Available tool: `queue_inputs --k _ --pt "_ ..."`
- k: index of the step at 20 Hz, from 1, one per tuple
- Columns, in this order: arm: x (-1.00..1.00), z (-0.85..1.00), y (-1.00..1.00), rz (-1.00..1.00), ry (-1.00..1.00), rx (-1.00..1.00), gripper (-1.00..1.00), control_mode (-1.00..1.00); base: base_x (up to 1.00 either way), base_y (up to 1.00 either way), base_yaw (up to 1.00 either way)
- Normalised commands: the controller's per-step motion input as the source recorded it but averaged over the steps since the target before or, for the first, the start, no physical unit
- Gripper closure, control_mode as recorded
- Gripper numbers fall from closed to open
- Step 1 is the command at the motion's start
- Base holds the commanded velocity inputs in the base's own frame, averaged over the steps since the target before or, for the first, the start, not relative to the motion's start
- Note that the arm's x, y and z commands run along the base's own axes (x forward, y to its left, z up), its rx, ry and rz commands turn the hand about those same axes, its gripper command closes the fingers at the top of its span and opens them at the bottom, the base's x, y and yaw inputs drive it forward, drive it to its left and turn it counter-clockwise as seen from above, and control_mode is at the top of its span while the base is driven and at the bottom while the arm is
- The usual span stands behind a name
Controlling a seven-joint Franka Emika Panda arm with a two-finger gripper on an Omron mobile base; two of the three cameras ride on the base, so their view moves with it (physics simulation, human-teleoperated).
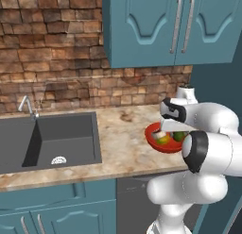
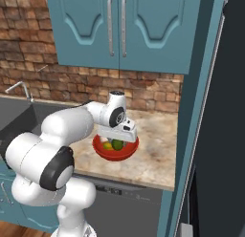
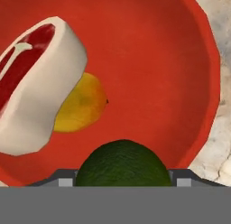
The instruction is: Take the steak, mango, and lime from the freezer and place them in the bowl on the counter.
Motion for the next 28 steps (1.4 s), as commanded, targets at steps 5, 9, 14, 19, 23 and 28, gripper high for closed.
queue_inputs --k 5,9,14,19,23,28 --pt "0.0 -0.24 0.0 0.0 -0.03 0.0 1.0 -1.0 0.0 0.0 0.0" --pt "0.09 -0.19 0.0 0.0 -0.01 0.0 1.0 -1.0 0.0 0.0 0.0" --pt "0.24 -0.19 0.0 0.0 -0.05 0.0 -1.0 -1.0 0.0 0.0 0.0" --pt "0.06 0.0 0.0 -0.01 -0.03 0.0 -1.0 -1.0 0.0 0.0 0.0" --pt "-0.09 0.14 0.0 0.0 -0.07 0.0 -1.0 -1.0 0.0 0.0 0.0" --pt "-0.44 0.4 0.01 0.0 -0.03 -0.01 -1.0 -1.0 0.0 0.0 0.0"
